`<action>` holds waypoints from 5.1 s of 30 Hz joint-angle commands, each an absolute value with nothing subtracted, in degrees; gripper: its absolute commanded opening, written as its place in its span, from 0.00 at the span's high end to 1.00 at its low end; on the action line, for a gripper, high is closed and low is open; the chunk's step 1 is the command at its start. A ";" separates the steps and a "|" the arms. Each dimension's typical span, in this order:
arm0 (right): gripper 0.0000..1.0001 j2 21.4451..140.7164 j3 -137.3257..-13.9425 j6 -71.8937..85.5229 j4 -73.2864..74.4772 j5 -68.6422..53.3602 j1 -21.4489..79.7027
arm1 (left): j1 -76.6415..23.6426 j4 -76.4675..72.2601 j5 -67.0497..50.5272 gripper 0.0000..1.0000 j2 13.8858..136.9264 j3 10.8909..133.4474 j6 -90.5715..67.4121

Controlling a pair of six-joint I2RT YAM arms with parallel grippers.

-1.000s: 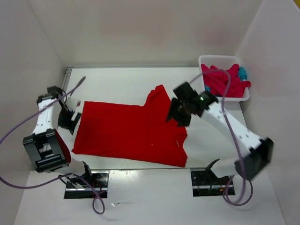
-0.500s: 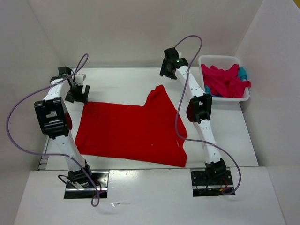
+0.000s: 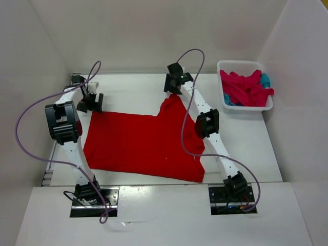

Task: Fold and stack the t-shirts
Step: Grap the side of the flattened tshirt furthest away from the robot with both arms, then fold the other side of the tshirt into a rectangle

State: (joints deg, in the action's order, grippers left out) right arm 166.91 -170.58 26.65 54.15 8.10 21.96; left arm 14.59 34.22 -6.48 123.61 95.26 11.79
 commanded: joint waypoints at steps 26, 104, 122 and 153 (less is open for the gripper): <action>1.00 161.64 -162.95 25.22 62.23 3.52 21.62 | 11.95 32.96 -6.06 0.91 123.06 93.52 11.25; 0.36 73.38 -62.75 39.73 52.49 -8.25 40.78 | 9.57 33.93 2.36 0.60 73.30 46.49 55.38; 0.25 101.16 -68.04 35.95 38.59 2.90 43.24 | 10.63 34.54 14.32 0.37 70.58 45.26 52.65; 0.55 99.93 -62.31 34.89 33.22 -1.32 43.24 | 5.80 34.72 8.00 0.33 75.15 45.53 61.35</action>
State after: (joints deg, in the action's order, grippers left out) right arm 101.80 -63.20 34.63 36.21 0.05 42.87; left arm 5.89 36.58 6.98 74.08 45.82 60.01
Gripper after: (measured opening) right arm 0.461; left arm 0.684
